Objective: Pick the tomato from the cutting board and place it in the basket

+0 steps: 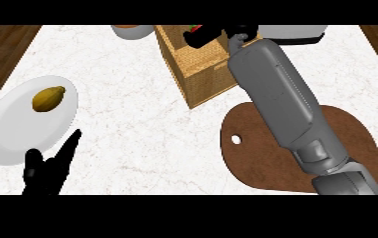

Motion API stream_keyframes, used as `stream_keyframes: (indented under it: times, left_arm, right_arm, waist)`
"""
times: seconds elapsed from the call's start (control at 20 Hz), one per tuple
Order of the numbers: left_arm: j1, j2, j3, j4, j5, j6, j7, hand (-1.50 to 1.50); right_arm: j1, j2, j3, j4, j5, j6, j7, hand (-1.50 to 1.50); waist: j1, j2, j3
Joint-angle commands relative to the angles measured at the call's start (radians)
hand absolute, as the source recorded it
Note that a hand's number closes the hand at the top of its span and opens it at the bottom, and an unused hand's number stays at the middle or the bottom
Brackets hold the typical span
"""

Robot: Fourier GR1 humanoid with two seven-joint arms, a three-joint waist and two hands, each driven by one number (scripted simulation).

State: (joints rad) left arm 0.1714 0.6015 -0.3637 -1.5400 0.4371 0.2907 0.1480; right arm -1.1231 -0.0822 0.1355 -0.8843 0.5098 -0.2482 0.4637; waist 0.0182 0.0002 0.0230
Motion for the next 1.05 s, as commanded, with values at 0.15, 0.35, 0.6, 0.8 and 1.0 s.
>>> stream_keyframes:
  times: [0.15, 0.35, 0.6, 0.8, 1.0]
  left_arm:
    - [-0.041, -0.064, -0.007, 0.073, 0.022, 0.007, 0.034, 0.00]
    - [-0.060, -0.084, -0.020, 0.099, 0.009, 0.030, 0.033, 0.00]
    - [-0.042, -0.045, 0.012, 0.118, 0.043, -0.024, -0.005, 0.00]
    - [-0.061, -0.074, -0.018, 0.073, 0.029, 0.027, 0.043, 0.00]
    - [-0.037, -0.056, 0.012, 0.111, 0.048, 0.009, 0.000, 0.00]
  right_arm:
    - [0.024, -0.056, -0.012, 0.038, 0.010, 0.025, -0.134, -1.50]
    - [0.009, -0.072, -0.080, 0.023, -0.038, 0.007, -0.171, -1.50]
    - [-0.027, -0.136, -0.183, 0.032, -0.104, 0.018, -0.170, -1.50]
    - [0.067, -0.183, -0.225, -0.002, -0.128, 0.003, -0.197, -1.50]
    - [0.092, -0.284, -0.281, -0.040, -0.181, 0.097, -0.165, -1.50]
  waist:
    - [-0.012, 0.004, -0.023]
    - [-0.019, 0.004, -0.023]
    - [-0.016, 0.004, -0.024]
    - [-0.033, 0.002, -0.023]
    - [-0.040, -0.002, -0.023]
